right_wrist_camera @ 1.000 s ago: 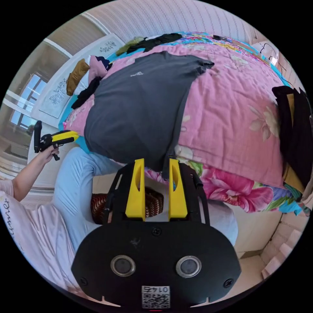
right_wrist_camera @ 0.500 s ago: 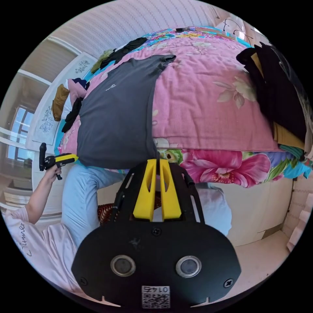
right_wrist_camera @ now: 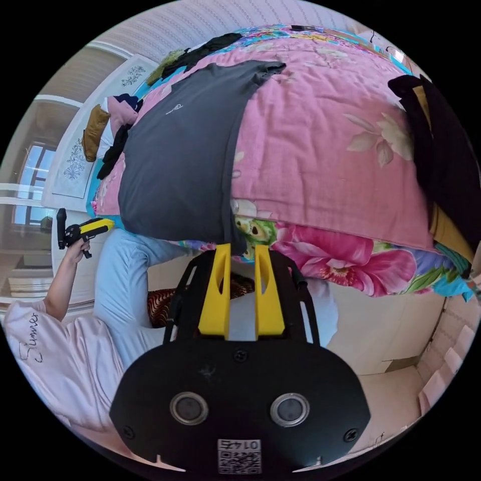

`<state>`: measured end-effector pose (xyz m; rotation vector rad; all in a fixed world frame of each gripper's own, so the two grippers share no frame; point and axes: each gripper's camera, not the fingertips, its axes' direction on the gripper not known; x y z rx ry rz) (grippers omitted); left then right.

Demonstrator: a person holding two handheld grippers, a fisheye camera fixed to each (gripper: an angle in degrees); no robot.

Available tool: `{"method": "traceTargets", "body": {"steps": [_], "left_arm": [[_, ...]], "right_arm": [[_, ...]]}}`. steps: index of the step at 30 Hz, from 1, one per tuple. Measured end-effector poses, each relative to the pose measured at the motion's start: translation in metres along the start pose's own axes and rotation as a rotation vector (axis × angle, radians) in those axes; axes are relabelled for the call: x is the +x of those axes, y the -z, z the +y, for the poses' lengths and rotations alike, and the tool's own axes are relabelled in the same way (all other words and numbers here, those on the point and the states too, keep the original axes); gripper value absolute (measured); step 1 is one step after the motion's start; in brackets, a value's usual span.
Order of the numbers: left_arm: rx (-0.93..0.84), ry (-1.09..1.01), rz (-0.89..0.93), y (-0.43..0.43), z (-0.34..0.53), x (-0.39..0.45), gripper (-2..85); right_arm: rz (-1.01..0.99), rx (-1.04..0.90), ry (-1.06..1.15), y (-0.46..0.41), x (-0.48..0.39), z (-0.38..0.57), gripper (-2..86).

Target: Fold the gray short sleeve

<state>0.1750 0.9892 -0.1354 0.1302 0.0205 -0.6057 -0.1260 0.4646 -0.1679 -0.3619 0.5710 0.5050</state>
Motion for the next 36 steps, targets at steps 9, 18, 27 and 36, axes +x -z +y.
{"method": "traceTargets", "body": {"steps": [9, 18, 27, 36], "left_arm": [[0.424, -0.220, -0.101, 0.025, -0.158, 0.089, 6.1], [0.424, -0.462, -0.043, -0.049, -0.397, 0.201, 11.1], [0.155, -0.504, -0.165, -0.150, -0.523, 0.292, 10.7], [0.183, -0.589, -0.177, -0.199, -0.525, 0.314, 6.4]], "right_arm": [[0.073, 0.475, 0.214, 0.024, -0.007, -0.065, 14.4], [-0.027, 0.493, 0.191, 0.000, 0.031, -0.143, 9.9], [-0.020, 0.474, 0.162, -0.007, 0.042, -0.147, 4.1], [-0.091, 0.462, 0.154, -0.007, 0.055, -0.152, 2.7]]}}
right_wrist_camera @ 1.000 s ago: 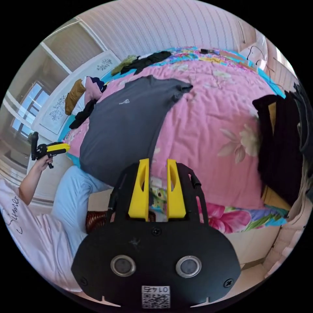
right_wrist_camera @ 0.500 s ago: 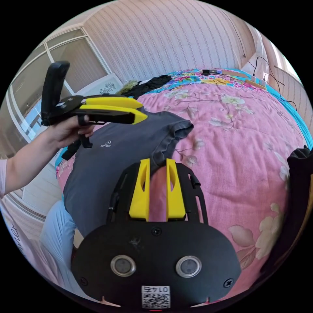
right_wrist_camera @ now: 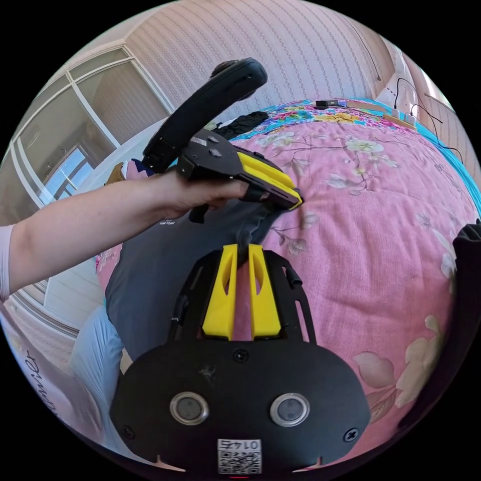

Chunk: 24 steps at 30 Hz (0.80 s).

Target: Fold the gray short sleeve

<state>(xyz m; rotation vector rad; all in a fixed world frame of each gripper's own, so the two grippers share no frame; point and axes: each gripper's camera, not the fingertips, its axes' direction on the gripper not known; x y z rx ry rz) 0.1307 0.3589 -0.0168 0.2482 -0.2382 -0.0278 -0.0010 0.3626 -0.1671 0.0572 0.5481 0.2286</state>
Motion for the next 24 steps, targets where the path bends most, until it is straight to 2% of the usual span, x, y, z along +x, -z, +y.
{"method": "traceTargets", "body": {"steps": [6, 12, 17, 24], "left_arm": [[-0.017, -0.019, -0.028, -0.010, -0.007, 0.000, 2.9], [0.055, 0.093, -0.041, 0.013, 0.005, -0.034, 1.3], [0.176, 0.270, -0.004, 0.056, 0.081, -0.079, 1.5], [0.114, 0.455, -0.023, 0.028, 0.173, -0.100, 3.7]], "right_arm": [[-0.002, 0.003, -0.001, -0.001, 0.001, -0.002, 2.5], [-0.013, 0.010, -0.006, -0.002, 0.002, -0.004, 2.4], [-0.019, 0.098, 0.112, 0.008, -0.017, -0.005, 2.4], [-0.063, -0.004, 0.328, -0.014, -0.052, -0.010, 2.1]]}}
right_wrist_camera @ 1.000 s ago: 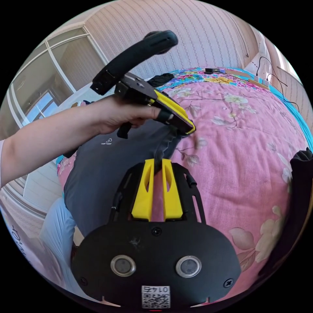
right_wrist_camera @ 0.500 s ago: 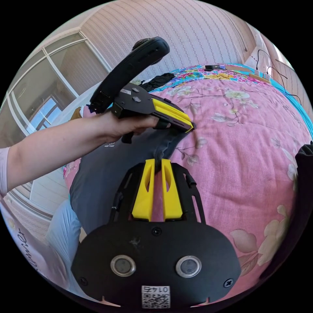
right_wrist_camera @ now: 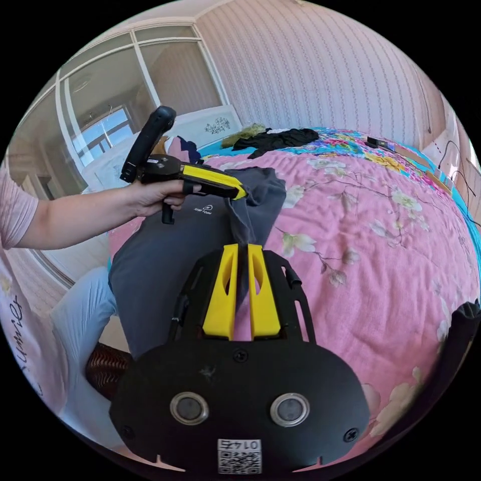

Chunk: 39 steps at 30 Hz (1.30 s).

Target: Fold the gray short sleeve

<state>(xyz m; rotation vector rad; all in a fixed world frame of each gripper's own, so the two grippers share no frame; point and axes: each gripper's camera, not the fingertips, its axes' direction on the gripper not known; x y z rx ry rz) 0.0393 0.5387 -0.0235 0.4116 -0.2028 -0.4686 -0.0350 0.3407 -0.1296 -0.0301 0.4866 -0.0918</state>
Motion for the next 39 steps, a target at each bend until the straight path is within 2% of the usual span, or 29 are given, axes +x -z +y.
{"method": "traceTargets", "body": {"steps": [6, 11, 16, 21, 24, 26, 29, 32, 39], "left_arm": [[0.016, 0.024, 0.031, 0.022, 0.002, -0.030, 4.0], [-0.146, 0.017, 0.112, 0.025, -0.004, -0.061, 2.7], [-0.141, 0.076, 0.105, 0.031, 0.008, -0.091, 1.0], [-0.041, 0.121, 0.109, 0.028, -0.028, -0.119, 0.0], [-0.033, 0.138, 0.126, 0.002, -0.066, -0.125, 3.1], [-0.094, 0.169, 0.194, -0.026, -0.089, -0.129, 6.3], [-0.203, 0.103, 0.242, -0.047, -0.109, -0.121, 3.9], [-0.218, -0.005, 0.177, -0.041, -0.122, -0.111, 0.7], [-0.053, -0.030, 0.145, 0.000, -0.139, -0.113, -0.5]], "right_arm": [[-0.081, 0.022, 0.025, -0.003, -0.003, -0.006, 2.1], [-0.035, -0.020, 0.007, -0.020, -0.007, -0.015, 2.7], [-0.013, -0.054, 0.032, -0.034, -0.013, -0.024, 4.7], [0.049, -0.044, -0.012, -0.041, -0.013, -0.033, 7.7], [0.097, -0.073, -0.041, -0.051, -0.013, -0.040, 9.4], [0.088, -0.111, -0.047, -0.059, -0.012, -0.044, 10.4], [0.080, -0.142, -0.073, -0.070, -0.008, -0.051, 9.4], [0.050, -0.125, -0.092, -0.072, -0.004, -0.054, 6.4], [-0.035, -0.066, -0.152, -0.075, 0.007, -0.063, 1.2]]}}
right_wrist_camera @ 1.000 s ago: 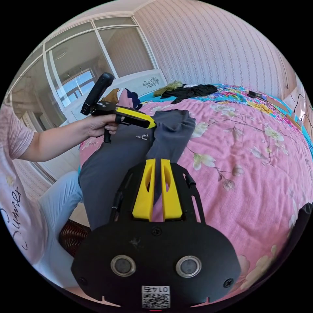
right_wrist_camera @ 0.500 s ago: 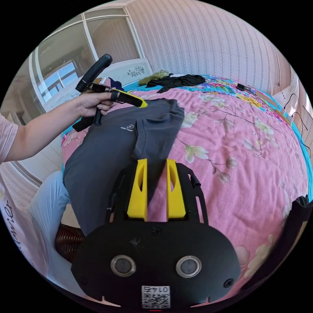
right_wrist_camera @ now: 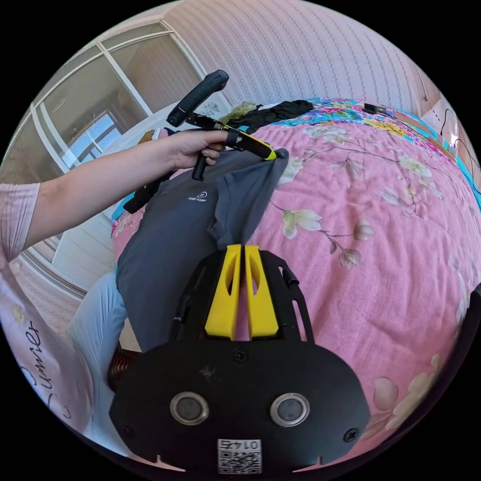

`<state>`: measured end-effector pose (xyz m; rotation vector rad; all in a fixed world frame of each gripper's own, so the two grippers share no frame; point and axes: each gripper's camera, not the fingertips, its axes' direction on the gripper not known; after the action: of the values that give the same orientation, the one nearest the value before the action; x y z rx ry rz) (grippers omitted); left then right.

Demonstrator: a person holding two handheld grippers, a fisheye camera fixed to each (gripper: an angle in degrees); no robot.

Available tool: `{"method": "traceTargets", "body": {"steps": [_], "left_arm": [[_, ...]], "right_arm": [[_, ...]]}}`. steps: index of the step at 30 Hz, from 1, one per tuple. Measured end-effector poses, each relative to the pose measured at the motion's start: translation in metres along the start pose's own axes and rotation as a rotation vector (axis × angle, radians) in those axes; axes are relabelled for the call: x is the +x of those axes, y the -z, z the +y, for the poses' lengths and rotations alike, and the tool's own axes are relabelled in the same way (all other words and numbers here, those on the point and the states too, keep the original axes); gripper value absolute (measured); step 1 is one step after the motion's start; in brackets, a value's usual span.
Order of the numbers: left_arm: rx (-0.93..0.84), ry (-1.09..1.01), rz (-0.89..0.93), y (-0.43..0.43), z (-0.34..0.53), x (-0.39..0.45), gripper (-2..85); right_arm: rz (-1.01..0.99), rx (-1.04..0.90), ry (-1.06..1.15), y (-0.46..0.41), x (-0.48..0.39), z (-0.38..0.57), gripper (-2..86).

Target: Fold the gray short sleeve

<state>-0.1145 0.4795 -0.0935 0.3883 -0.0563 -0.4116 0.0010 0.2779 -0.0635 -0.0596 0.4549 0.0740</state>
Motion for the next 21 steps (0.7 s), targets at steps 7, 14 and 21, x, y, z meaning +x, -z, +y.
{"method": "traceTargets", "body": {"steps": [7, 14, 21], "left_arm": [[-0.038, 0.018, -0.023, -0.008, 0.004, -0.002, 0.2], [-0.047, -0.107, -0.313, 0.088, 0.061, 0.000, 1.4], [-0.114, 0.108, -0.414, 0.184, 0.244, -0.046, 3.2]], "right_arm": [[0.019, -0.043, -0.036, -0.018, 0.000, -0.017, 1.4], [-0.003, 0.016, -0.008, -0.023, -0.011, -0.027, 6.3], [0.151, -0.013, 0.082, -0.026, -0.041, -0.044, 8.5]]}}
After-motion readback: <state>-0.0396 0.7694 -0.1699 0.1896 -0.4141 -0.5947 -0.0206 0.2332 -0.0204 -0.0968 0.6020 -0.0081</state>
